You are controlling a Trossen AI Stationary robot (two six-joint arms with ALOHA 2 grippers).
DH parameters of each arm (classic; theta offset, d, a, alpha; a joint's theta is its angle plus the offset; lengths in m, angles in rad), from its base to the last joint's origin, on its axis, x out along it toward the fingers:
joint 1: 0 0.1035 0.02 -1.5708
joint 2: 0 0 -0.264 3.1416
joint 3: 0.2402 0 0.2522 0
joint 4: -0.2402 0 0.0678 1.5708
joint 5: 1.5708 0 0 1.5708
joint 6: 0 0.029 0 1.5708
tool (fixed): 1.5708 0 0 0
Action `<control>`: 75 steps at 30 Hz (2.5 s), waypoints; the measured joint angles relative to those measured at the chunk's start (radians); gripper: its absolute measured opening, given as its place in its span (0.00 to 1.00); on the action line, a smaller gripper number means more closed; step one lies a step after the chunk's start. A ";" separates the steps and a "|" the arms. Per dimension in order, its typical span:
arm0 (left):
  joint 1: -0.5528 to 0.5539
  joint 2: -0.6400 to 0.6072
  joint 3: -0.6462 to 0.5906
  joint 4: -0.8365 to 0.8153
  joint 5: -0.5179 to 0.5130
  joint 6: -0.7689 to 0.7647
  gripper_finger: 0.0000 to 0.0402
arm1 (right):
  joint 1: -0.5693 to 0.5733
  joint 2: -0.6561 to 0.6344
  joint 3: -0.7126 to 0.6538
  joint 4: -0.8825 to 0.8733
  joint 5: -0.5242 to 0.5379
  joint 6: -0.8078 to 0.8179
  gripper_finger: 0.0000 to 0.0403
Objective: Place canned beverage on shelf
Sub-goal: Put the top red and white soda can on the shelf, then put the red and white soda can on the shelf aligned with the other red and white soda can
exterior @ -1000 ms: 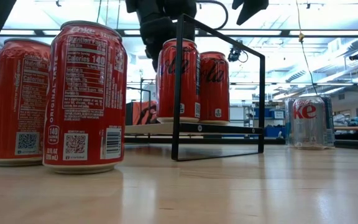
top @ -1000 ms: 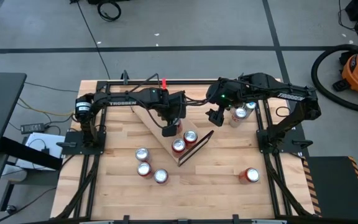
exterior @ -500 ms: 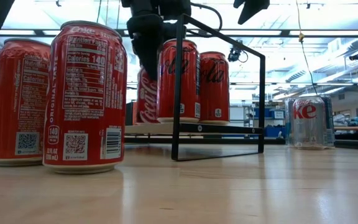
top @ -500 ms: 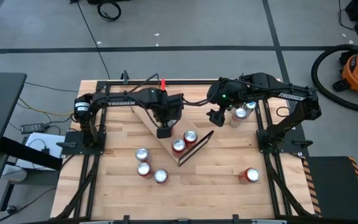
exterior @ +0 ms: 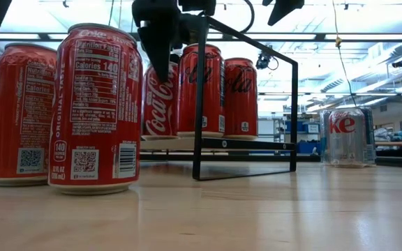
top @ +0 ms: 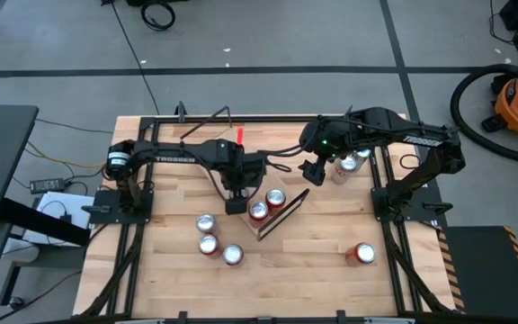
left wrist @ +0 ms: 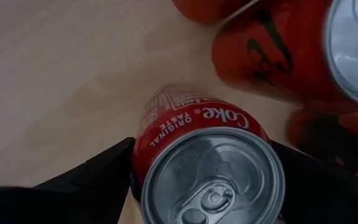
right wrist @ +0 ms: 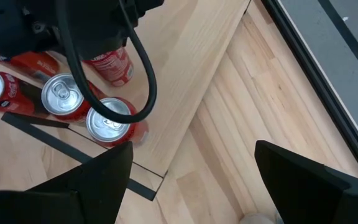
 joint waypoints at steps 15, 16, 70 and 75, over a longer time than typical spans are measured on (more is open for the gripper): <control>-0.008 0.002 -0.001 0.047 -0.013 -0.021 0.82 | 0.007 0.000 0.000 0.000 0.001 0.022 0.86; -0.008 0.002 -0.001 0.047 -0.013 -0.021 0.82 | 0.007 0.000 0.000 0.000 0.001 0.022 0.86; -0.005 -0.099 -0.002 -0.076 -0.011 -0.032 0.99 | 0.007 0.000 0.000 0.003 0.005 0.030 0.86; -0.021 -0.143 -0.001 -0.159 -0.013 -0.086 0.99 | 0.007 0.000 0.000 0.003 0.005 0.030 0.86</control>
